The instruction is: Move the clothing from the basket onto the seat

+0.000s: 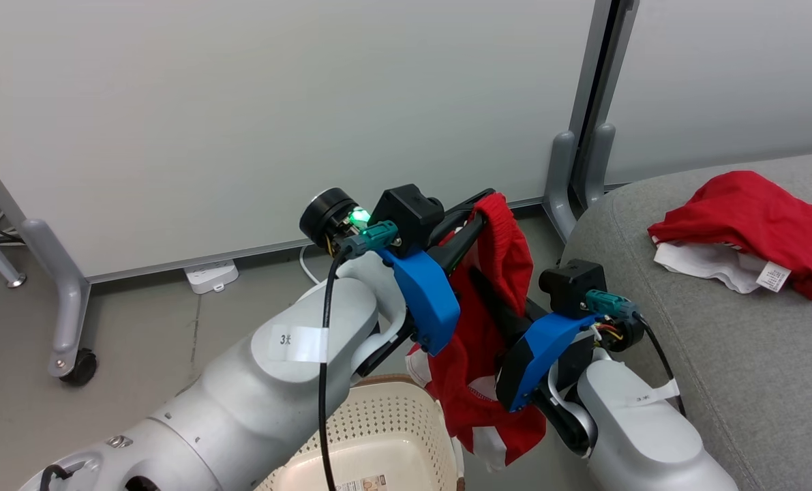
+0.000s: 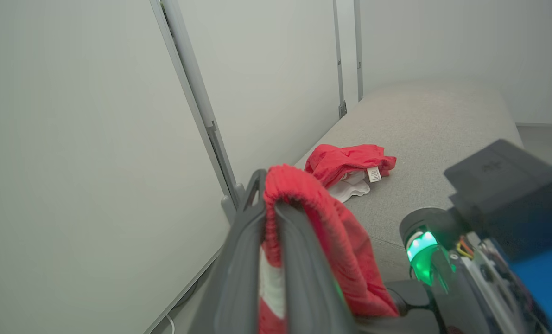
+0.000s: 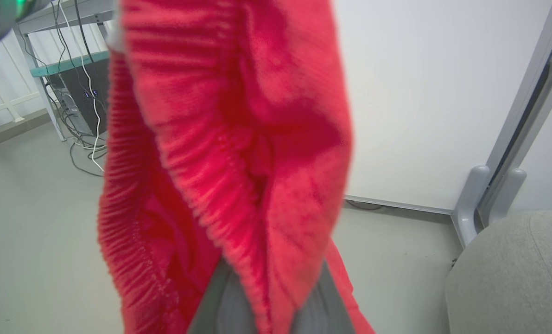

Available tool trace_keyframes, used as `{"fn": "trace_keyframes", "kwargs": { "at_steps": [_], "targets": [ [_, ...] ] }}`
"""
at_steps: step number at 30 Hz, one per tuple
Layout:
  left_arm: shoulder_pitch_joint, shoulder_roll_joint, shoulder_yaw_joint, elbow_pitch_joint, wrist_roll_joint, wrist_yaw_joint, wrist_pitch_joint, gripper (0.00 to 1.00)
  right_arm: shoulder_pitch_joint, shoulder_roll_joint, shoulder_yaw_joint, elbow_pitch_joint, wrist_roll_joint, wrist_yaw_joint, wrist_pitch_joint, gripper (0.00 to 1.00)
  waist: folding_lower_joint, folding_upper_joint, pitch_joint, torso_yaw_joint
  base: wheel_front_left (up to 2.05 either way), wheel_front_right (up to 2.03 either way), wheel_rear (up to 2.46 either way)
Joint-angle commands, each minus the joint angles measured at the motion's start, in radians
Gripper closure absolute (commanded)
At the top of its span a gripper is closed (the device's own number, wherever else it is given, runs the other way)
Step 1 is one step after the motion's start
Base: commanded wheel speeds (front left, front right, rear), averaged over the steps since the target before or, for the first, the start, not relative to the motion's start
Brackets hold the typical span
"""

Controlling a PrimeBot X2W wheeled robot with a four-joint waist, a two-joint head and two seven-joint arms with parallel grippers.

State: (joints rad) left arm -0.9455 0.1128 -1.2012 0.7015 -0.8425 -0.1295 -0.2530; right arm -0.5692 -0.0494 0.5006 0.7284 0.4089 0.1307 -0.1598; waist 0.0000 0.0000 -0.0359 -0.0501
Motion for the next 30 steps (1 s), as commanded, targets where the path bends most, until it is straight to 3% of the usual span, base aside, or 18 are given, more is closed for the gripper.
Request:
{"fn": "trace_keyframes", "kwargs": {
  "at_steps": [1,20,21,22,23,30],
  "targets": [
    [-0.003,0.004,0.0,0.004,-0.003,-0.001,-0.005,1.0,-0.015,-0.002,0.003,0.005,0.006,0.0,-0.006,1.0,0.0,0.0,0.001,-0.002,0.0,0.0,0.0],
    [0.006,0.004,-0.017,0.01,-0.021,-0.001,-0.01,1.0,-0.034,-0.002,0.028,0.037,0.027,0.0,-0.025,1.0,0.0,0.0,0.01,-0.018,0.0,0.0,0.0],
    [0.006,0.003,-0.017,0.01,-0.021,-0.001,-0.011,0.94,-0.034,-0.002,0.029,0.038,0.027,0.0,-0.026,1.0,0.0,0.0,0.009,-0.018,0.0,0.0,0.0],
    [0.006,0.002,-0.016,0.009,-0.02,-0.001,-0.011,0.38,-0.035,-0.002,0.03,0.039,0.027,0.0,-0.026,1.0,0.0,0.0,0.009,-0.018,0.0,0.0,0.0],
    [0.006,0.002,-0.016,0.01,-0.019,-0.001,-0.012,0.0,-0.035,-0.002,0.03,0.041,0.027,0.0,-0.028,1.0,0.0,0.0,0.009,-0.017,0.0,0.0,0.0],
    [0.022,0.004,0.005,0.015,-0.017,0.005,-0.013,0.0,-0.044,-0.002,0.029,0.045,0.03,0.0,-0.033,1.0,0.0,0.0,0.008,-0.017,0.0,0.0,0.0]
  ]
}}
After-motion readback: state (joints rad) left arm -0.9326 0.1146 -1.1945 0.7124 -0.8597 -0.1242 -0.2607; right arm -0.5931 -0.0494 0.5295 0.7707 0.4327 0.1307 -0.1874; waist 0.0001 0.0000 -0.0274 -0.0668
